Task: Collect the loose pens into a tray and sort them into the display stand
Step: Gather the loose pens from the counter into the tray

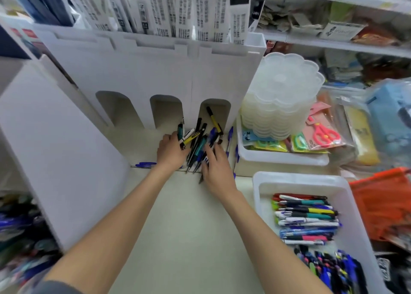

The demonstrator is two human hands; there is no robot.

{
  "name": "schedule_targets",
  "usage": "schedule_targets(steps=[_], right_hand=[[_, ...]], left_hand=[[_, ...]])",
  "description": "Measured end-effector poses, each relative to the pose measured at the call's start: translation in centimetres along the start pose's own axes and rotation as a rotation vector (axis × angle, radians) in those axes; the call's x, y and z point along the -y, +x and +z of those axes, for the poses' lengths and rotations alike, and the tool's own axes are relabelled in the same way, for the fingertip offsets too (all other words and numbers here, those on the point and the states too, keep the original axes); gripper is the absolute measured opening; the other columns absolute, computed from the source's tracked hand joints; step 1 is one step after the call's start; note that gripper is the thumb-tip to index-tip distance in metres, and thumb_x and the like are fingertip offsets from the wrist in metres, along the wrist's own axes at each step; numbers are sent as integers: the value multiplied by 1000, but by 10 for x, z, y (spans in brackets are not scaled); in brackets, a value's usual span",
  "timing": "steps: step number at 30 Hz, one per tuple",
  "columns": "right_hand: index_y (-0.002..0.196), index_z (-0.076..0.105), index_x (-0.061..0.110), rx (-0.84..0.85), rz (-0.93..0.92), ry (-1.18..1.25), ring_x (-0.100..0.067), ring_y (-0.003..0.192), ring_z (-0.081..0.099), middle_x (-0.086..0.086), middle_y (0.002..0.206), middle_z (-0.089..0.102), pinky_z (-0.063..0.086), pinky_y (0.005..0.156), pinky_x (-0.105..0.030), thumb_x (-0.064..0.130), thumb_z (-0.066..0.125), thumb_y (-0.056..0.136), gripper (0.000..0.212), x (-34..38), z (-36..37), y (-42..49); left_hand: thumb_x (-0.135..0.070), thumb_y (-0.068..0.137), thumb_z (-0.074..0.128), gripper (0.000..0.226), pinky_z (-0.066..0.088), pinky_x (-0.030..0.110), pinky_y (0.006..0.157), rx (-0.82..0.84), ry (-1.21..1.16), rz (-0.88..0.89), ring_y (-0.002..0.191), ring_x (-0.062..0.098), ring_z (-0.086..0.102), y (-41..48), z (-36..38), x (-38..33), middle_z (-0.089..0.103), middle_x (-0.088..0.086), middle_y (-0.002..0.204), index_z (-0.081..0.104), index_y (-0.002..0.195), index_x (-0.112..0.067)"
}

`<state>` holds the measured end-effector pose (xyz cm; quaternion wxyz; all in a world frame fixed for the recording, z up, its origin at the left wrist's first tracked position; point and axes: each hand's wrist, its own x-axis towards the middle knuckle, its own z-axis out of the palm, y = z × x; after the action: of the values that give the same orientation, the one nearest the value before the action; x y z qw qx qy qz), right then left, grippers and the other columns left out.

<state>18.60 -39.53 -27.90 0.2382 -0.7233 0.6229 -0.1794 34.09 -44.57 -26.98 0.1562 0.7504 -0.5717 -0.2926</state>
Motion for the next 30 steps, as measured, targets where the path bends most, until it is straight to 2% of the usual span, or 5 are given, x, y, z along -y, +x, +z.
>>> schedule_targets(steps=[9,17,21,25,30], right_hand=[[136,50,14,-209,178,-174,-44,139,27,-26,151,31,24,114,-57,24,54,95,42,-10,10,-21],[149,36,12,-246,242,333,-20,151,10,-7,164,6,17,122,-31,14,47,102,49,10,5,-11],[148,39,8,-243,267,442,-15,148,17,-5,162,13,12,111,-5,8,46,101,48,13,8,-14],[150,37,11,-181,243,524,-13,147,21,-3,161,23,18,116,-15,6,42,101,49,18,11,-21],[139,53,9,-241,337,662,-9,126,47,0,139,48,30,95,3,-4,47,96,45,12,-1,-20]], left_hand=[[-21,82,72,45,56,42,80,52,-113,-68,92,28,65,-12,-5,4,64,9,114,56,123,-13],[-13,87,67,55,51,36,86,102,-193,-162,106,26,62,-26,1,-2,62,9,125,47,137,-8],[-25,87,71,38,55,40,86,133,-247,-147,97,24,64,-31,1,-5,66,4,113,57,120,-11],[-22,90,68,31,52,37,91,110,-258,-93,103,22,65,-41,5,-8,70,1,115,63,119,-13],[-23,94,63,17,52,39,85,149,-220,-45,96,24,65,-46,5,-11,71,0,104,65,109,-16]])
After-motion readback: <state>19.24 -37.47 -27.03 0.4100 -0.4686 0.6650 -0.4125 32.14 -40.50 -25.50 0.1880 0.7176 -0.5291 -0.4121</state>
